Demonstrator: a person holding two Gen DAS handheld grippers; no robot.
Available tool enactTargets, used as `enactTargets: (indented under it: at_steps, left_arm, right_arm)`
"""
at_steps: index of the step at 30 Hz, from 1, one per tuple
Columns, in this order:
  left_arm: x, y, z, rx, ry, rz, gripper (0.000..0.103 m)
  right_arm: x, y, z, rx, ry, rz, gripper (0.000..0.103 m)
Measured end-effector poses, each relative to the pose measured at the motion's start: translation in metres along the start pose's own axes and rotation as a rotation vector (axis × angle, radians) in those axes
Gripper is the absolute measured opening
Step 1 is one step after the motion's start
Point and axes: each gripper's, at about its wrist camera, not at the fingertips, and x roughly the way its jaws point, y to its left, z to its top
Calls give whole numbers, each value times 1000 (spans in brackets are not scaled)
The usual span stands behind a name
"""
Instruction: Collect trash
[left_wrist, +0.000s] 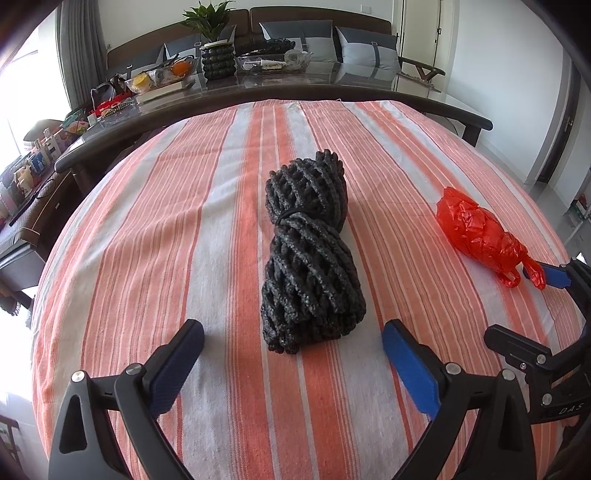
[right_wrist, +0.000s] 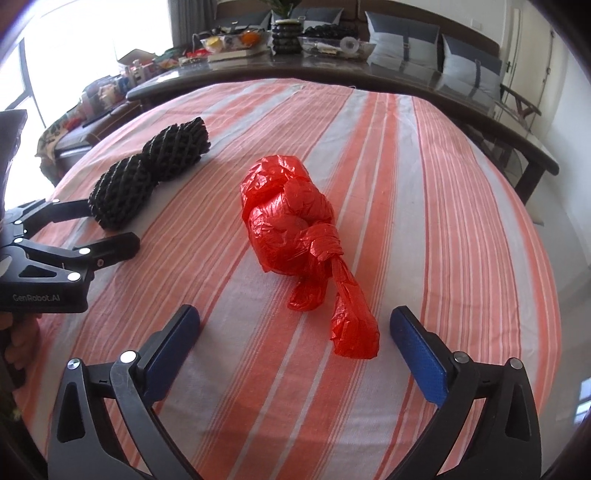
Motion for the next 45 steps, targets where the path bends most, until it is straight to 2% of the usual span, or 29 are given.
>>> enactTargets:
  at_steps: [11, 14, 18, 21, 23, 26, 27, 29, 31, 32, 33, 34, 35, 40, 45]
  left_arm:
    - [0, 0, 0, -1, 0, -2, 100]
    - [-1, 4, 1, 1, 2, -33, 99]
    - [-12, 19, 5, -48, -29, -135, 99]
    - [-11, 24, 16, -71, -35, -196, 99]
    - [-6, 23, 23, -68, -24, -203, 98]
    - [-1, 17, 32, -31, -18, -168, 98]
    - [0, 17, 34, -29, -14, -165, 95]
    - [4, 19, 37, -35, 5, -169, 79]
    - [9, 21, 38, -40, 30, -165, 49]
    - [11, 21, 37, -41, 35, -169, 38]
    - [10, 21, 37, -44, 31, -170, 37]
    - [7, 21, 36, -49, 26, -169, 35]
    - [4, 21, 36, -54, 19, -171, 35]
    - [-26, -7, 39, -24, -33, -224, 33]
    - [-51, -76, 49, 52, -55, -344, 33]
  right_arm:
    - [0, 0, 0, 0, 0, 1, 102]
    - [0, -1, 0, 4, -2, 9, 102]
    - [-7, -17, 4, 16, 26, 116, 100]
    - [-15, -36, 20, 54, 61, 197, 97]
    - [-13, -37, 36, 23, 109, 214, 97]
    - [-2, -26, 59, -54, 153, 203, 94]
    - [2, -21, 65, -79, 167, 198, 93]
    - [13, -13, 76, -102, 186, 195, 91]
    - [26, -6, 80, -120, 220, 191, 90]
    - [32, -4, 80, -129, 240, 185, 83]
    - [37, -5, 81, -127, 250, 180, 77]
    - [39, -7, 81, -115, 248, 178, 58]
    - [38, -10, 80, -98, 237, 184, 45]
    - [4, -32, 73, -44, 140, 180, 44]
    - [-42, -81, 55, 45, 74, 166, 44]
